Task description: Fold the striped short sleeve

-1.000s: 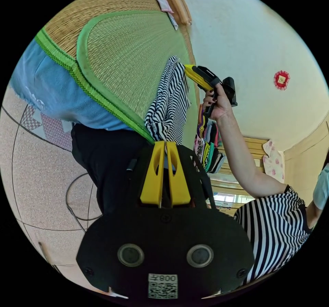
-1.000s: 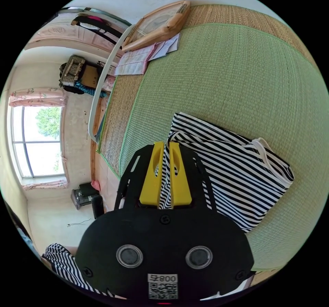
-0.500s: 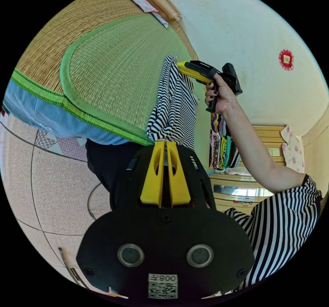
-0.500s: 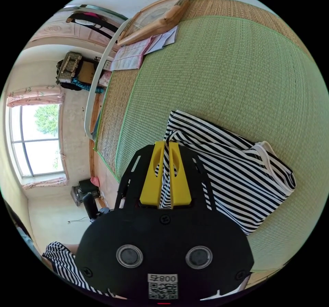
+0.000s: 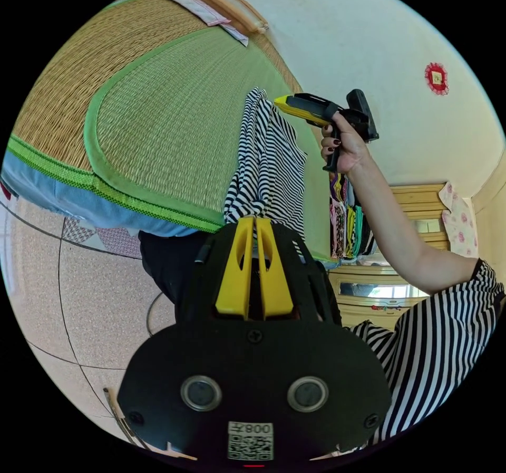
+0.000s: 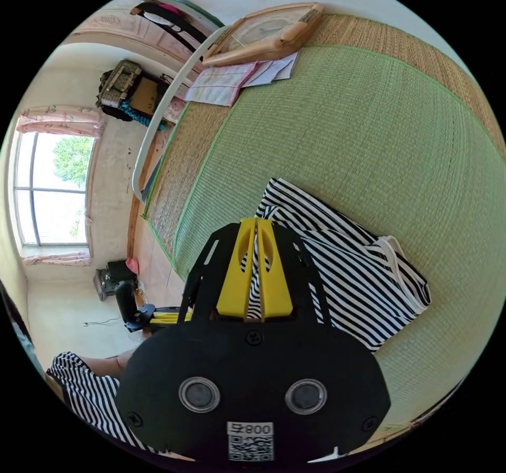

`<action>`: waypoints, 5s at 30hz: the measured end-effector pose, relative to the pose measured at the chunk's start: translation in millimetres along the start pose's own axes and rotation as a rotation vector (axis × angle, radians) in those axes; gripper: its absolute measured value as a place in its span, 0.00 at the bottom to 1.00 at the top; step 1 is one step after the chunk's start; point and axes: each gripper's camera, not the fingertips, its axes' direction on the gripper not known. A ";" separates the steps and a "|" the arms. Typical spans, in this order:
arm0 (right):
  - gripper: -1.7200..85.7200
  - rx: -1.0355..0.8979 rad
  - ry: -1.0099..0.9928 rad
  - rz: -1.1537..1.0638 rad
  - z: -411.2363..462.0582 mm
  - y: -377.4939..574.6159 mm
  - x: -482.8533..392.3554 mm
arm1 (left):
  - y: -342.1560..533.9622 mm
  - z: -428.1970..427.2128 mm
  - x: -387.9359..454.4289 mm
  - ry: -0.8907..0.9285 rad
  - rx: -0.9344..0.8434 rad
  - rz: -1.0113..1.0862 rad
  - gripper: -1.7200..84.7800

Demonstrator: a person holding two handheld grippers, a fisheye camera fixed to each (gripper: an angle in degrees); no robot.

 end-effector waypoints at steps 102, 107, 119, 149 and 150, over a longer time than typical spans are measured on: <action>0.10 0.027 0.052 -0.003 300.2 553.7 29.1 | 0.4 -78.7 361.7 -0.342 -0.328 0.472 0.04; 0.10 0.044 -0.009 0.046 322.4 563.5 47.9 | -12.4 -54.4 366.5 -0.264 -0.379 0.394 0.06; 0.10 0.122 -0.340 0.244 373.1 602.8 129.3 | -33.8 -8.8 325.1 0.070 -0.359 0.026 0.08; 0.11 0.192 -0.685 0.408 477.2 631.7 206.0 | -4.0 75.1 332.5 0.151 -0.337 0.009 0.03; 0.11 0.193 -0.698 0.411 480.2 629.9 206.4 | -3.1 76.3 332.5 0.157 -0.337 0.012 0.03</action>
